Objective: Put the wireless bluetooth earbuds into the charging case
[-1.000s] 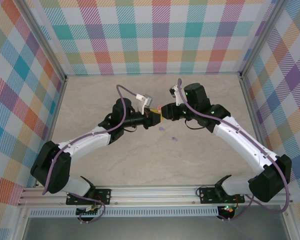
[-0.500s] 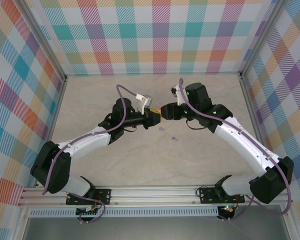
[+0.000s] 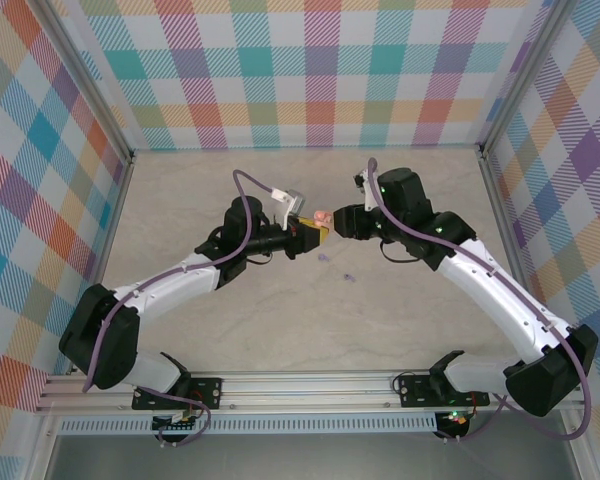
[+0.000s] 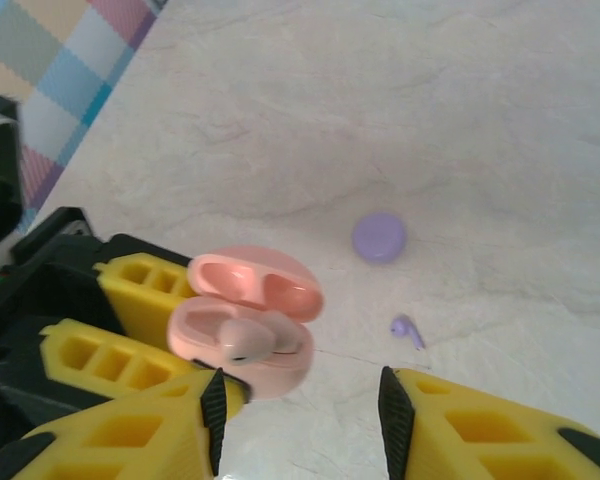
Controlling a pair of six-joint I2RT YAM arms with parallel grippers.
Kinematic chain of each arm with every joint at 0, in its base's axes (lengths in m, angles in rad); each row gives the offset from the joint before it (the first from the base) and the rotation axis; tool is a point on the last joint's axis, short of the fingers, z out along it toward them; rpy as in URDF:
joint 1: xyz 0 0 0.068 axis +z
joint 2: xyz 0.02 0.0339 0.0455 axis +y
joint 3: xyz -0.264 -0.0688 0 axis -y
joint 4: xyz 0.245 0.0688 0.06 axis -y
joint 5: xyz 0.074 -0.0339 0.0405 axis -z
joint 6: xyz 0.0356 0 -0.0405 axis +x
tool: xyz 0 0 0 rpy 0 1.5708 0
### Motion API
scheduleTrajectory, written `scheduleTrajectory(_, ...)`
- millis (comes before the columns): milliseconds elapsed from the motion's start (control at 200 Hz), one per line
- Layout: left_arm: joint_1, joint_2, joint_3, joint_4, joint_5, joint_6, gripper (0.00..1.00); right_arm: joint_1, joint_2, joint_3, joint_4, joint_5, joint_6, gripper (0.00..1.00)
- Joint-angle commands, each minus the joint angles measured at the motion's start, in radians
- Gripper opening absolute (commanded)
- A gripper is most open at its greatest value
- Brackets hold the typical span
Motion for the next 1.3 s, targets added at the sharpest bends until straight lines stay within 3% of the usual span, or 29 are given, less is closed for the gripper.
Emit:
scheduleTrajectory(0,-0.007,-0.043,0.026,-0.018,-0.007,0.033,0.23,-0.011,-0.001,0.041,-0.056,0.081,0.03,0.44)
scheduleTrajectory(120,-0.007,-0.049,0.026,-0.016,-0.001,0.033,0.22,-0.03,0.021,0.045,-0.086,0.098,0.048,0.4)
scheduleTrajectory(515,-0.007,-0.053,0.03,0.006,0.034,0.035,0.22,-0.036,0.043,0.042,-0.069,-0.026,0.001,0.28)
scheduleTrajectory(1295,-0.028,-0.024,0.066,-0.034,0.053,0.061,0.22,-0.032,0.062,0.053,-0.026,-0.195,-0.026,0.27)
